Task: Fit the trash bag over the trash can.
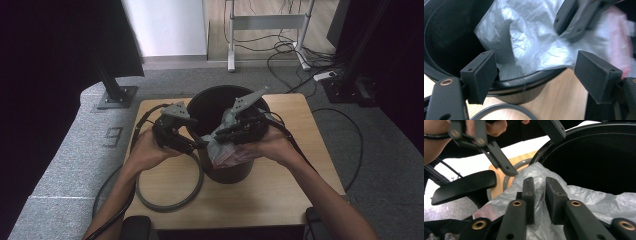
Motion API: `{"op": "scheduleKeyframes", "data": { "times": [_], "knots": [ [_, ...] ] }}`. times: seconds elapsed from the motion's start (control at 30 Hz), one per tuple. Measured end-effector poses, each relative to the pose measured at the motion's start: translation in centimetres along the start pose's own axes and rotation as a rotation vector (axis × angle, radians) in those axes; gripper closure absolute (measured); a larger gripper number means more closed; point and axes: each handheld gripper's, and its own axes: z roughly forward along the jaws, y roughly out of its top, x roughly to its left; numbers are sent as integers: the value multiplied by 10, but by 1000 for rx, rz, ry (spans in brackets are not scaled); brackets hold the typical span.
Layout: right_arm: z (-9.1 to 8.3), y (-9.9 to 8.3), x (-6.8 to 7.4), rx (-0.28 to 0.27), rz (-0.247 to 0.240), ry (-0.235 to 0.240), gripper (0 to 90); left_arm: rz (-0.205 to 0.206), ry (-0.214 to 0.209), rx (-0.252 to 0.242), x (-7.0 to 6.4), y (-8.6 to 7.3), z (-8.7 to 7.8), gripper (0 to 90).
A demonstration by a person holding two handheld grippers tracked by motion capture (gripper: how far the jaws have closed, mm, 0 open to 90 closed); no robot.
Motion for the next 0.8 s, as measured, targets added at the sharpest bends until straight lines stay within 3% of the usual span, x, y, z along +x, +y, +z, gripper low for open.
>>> {"op": "scheduleKeyframes", "data": {
  "times": [0.2,0.43,0.53,0.8],
  "knots": [
    [-17,-2,3,8,0,-42,606,-4,3,16,1,0,4,170],
    [-42,-11,12,20,-13,-53,568,-15,13,16,5,-2,1,166],
    [-53,-20,18,36,-28,-55,550,-27,11,1,6,-5,0,176],
    [-73,-53,20,40,1,-58,530,-28,16,13,5,-3,0,176]
  ]
}}
